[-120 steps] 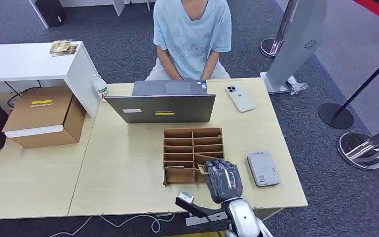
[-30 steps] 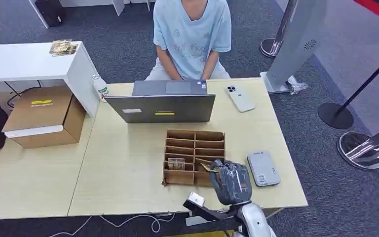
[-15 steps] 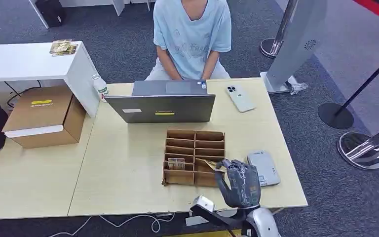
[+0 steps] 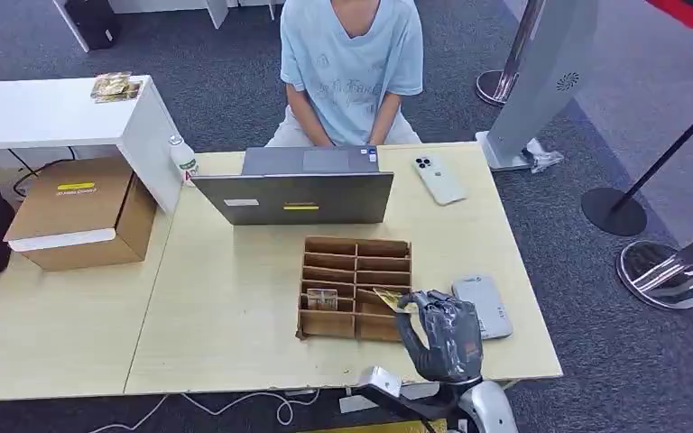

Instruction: Pass the card to the sensor for recognition and then transmit it.

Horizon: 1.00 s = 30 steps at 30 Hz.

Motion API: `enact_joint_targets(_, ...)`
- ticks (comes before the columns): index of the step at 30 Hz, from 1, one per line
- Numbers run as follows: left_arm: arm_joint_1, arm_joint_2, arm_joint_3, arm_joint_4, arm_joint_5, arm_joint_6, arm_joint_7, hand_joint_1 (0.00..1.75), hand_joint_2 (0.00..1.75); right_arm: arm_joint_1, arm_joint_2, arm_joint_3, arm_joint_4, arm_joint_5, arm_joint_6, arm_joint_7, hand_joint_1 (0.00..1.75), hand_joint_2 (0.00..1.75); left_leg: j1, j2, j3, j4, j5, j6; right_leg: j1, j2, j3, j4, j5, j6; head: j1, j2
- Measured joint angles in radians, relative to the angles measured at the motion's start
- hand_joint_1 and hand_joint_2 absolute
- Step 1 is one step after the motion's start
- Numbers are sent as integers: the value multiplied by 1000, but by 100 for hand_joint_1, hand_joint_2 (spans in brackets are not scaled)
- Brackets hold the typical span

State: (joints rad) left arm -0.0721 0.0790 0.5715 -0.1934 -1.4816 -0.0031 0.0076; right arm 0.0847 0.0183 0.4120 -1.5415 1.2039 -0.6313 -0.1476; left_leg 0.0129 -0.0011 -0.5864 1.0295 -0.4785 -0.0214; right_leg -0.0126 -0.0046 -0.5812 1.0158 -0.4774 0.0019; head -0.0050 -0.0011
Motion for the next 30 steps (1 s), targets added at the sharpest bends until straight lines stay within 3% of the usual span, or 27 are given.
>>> enact_joint_targets(17, 1, 0, 2, 0, 0, 0, -2, 0, 0, -60, -10, 61, 10, 5, -23, -33, 175, 175, 0, 0, 0, 0, 0, 0, 0, 0, 0, 0, 0, 0, 0, 0)
enact_joint_targets(30, 1, 0, 3, 0, 0, 0, -8, 0, 0, -184, -26, 103, 5, 26, -48, -37, 175, 175, 0, 0, 0, 0, 0, 0, 0, 0, 0, 0, 0, 0, 0, 0)
